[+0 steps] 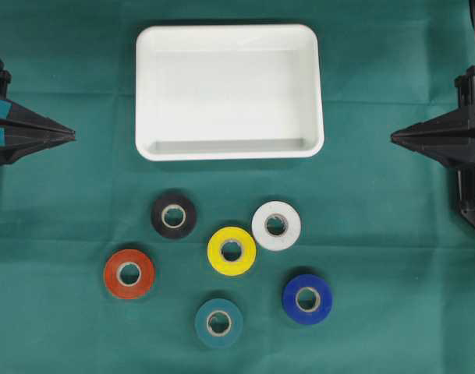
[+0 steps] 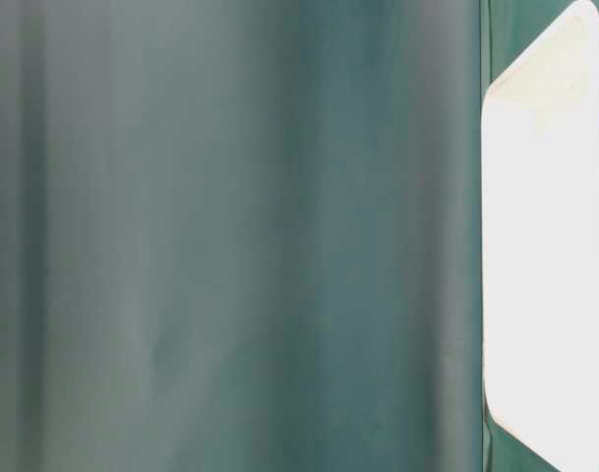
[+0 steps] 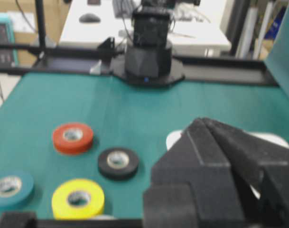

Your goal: Put the tape into the white case with the right arm.

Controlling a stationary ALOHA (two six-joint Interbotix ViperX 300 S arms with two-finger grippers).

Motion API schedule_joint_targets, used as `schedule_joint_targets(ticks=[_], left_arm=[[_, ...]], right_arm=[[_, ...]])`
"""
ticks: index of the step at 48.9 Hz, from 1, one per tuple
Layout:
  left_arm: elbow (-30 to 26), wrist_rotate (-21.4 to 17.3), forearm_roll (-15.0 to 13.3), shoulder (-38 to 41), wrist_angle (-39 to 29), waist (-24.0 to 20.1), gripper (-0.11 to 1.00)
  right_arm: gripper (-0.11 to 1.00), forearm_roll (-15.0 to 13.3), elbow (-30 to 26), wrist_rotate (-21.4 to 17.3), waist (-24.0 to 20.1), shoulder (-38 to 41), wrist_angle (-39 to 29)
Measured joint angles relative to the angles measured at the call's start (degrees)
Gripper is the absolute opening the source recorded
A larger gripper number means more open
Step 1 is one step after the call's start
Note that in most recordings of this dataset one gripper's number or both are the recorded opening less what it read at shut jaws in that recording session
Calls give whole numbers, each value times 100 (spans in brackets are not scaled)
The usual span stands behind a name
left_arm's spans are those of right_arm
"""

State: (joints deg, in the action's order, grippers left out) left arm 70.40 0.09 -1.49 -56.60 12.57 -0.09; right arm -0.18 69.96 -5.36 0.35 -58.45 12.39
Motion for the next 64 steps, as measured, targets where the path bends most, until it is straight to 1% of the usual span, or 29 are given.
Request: schedule_joint_targets(ticks=[10, 19, 26, 29, 32, 36, 40, 43, 49, 51, 59, 64], left_arm=[[501, 44, 9, -606, -439, 0, 1], [1011, 44, 0, -1459, -1072, 0, 1], [1151, 44, 9, -1819, -1670, 0, 1], [1169, 44, 9, -1881, -1837, 0, 1], [1169, 44, 9, -1890, -1916, 0, 1], [1169, 35, 0, -1890, -1934, 0, 1], [1169, 35, 9, -1898, -1934, 0, 1], [1169, 35, 9, -1890, -1942, 0, 1], [1169, 35, 0, -1898, -1942, 0, 1], [1169, 35, 0, -1898, -1942, 0, 1], [1169, 35, 9, -1890, -1942, 0, 1], [1169, 35, 9, -1898, -1951, 0, 1]], right_arm=[[-10, -9, 255, 0, 0, -26, -141], [-10, -167, 510, 0, 0, -44, -141], [-9, -229, 650, 0, 0, -53, -141], [-9, -237, 677, 9, 0, -53, -132], [-7, -246, 703, 0, 9, -53, -123], [2, -299, 729, 0, 0, -53, -123], [16, -334, 747, 0, 9, -62, -123], [32, -343, 747, 9, 9, -62, -123], [68, -352, 747, 0, 9, -62, -132], [77, -352, 756, -9, 0, -62, -158], [76, -352, 765, -9, -9, -62, -299], [76, -360, 791, 0, -185, -62, -475]])
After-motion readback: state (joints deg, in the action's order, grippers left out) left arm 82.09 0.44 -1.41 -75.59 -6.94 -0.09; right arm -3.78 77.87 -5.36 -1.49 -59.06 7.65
